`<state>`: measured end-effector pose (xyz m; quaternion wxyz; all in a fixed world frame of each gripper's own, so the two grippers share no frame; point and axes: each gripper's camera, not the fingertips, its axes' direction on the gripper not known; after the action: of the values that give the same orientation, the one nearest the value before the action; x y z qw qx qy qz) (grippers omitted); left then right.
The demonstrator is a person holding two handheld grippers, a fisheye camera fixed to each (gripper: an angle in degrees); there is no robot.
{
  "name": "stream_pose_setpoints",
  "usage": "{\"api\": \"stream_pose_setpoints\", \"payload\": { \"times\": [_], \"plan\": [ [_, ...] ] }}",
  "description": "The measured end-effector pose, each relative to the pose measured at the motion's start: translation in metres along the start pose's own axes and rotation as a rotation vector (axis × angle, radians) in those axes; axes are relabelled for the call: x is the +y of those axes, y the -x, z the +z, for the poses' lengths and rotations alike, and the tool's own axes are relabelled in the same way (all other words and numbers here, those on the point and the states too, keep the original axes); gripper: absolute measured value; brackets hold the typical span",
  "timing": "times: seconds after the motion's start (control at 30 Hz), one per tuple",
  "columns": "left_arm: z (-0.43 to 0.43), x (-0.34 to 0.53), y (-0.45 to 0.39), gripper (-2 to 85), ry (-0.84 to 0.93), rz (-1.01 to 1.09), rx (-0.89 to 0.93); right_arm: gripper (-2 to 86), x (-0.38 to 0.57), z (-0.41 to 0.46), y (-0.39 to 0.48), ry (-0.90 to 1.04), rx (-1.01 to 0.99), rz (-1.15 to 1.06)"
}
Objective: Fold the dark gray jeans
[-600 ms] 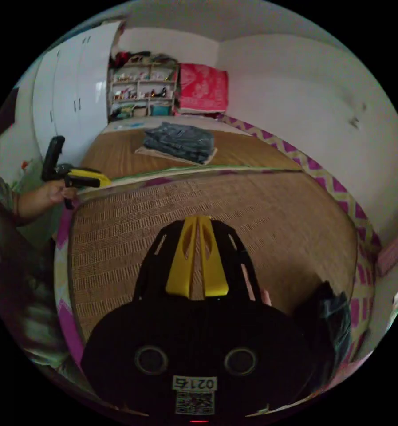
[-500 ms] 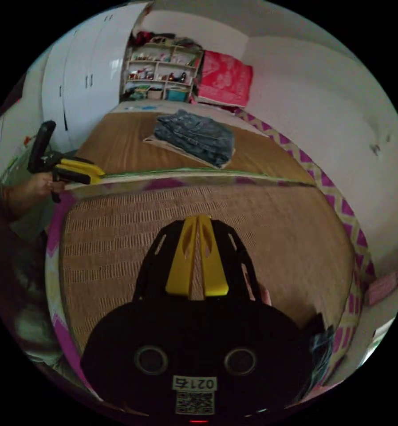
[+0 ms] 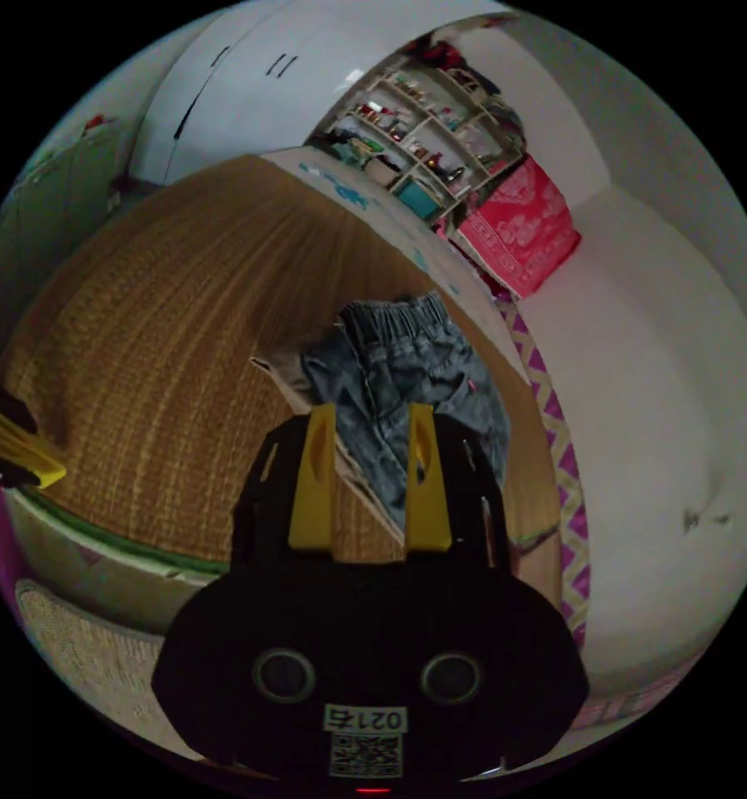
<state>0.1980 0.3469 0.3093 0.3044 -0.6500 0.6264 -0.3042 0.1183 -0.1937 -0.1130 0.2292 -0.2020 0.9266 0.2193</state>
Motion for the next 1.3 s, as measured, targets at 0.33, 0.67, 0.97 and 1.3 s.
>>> {"api": "stream_pose_setpoints", "payload": {
  "times": [0.33,0.67,0.97,1.3],
  "plan": [
    [-0.004,0.000,0.002,-0.9,0.029,0.011,-0.015,7.3,-0.068,0.063,0.011,0.079,0.015,-0.066],
    [-0.009,0.004,0.001,-1.0,0.030,0.000,-0.012,-0.1,-0.010,-0.025,-0.149,-0.102,-0.253,0.647],
    [-0.012,0.011,-0.010,-1.0,0.033,0.023,0.002,-0.3,0.098,-0.248,-0.231,-0.093,-0.044,0.645],
    [-0.050,0.046,-0.092,-0.9,-0.025,0.214,0.341,0.4,0.115,-0.241,0.072,0.410,-0.055,0.178]
  ]
}}
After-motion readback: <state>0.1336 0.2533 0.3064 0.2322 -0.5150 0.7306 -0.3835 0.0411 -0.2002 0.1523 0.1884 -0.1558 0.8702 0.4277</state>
